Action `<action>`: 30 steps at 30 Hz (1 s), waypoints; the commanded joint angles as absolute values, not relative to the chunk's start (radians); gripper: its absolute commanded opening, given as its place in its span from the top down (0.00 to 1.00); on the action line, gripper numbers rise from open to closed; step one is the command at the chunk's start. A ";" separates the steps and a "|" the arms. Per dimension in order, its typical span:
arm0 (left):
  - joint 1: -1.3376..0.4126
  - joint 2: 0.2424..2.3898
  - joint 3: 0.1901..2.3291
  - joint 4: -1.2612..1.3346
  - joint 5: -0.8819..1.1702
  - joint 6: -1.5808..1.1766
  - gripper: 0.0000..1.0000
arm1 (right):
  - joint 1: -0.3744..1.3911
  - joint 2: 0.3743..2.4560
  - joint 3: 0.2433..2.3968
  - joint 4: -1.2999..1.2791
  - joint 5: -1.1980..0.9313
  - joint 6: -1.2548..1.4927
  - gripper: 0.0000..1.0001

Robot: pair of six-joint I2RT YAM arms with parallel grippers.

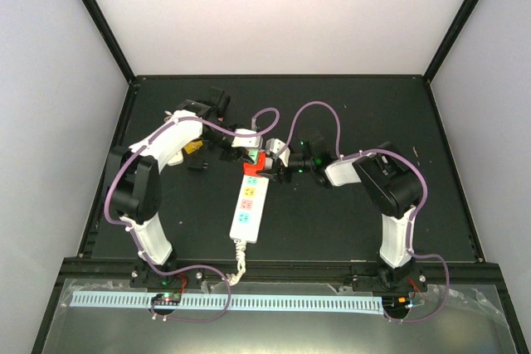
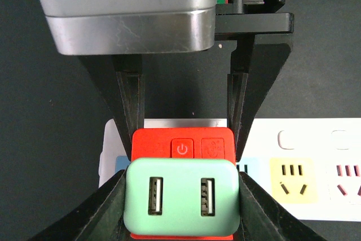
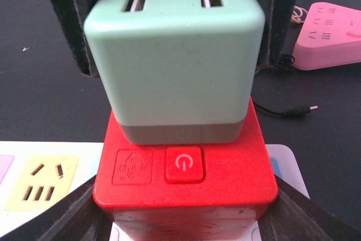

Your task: Pull the plug off the socket

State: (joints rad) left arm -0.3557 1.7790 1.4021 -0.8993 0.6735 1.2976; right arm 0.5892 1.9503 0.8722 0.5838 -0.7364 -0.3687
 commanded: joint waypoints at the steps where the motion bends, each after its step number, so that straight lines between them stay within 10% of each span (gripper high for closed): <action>1: -0.370 1.690 1.429 -0.914 0.797 1.314 0.81 | 0.588 1.990 0.860 0.497 -0.712 -0.374 0.99; 30: -0.406 1.605 1.343 -0.840 0.752 1.340 0.82 | 0.586 1.989 0.861 0.499 -0.709 -0.365 0.99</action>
State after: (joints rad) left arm -0.3752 1.6962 1.3338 -0.8444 0.6262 1.2987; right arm 0.5934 1.9503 0.8730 0.6052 -0.7517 -0.3763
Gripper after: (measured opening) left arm 0.435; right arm 0.655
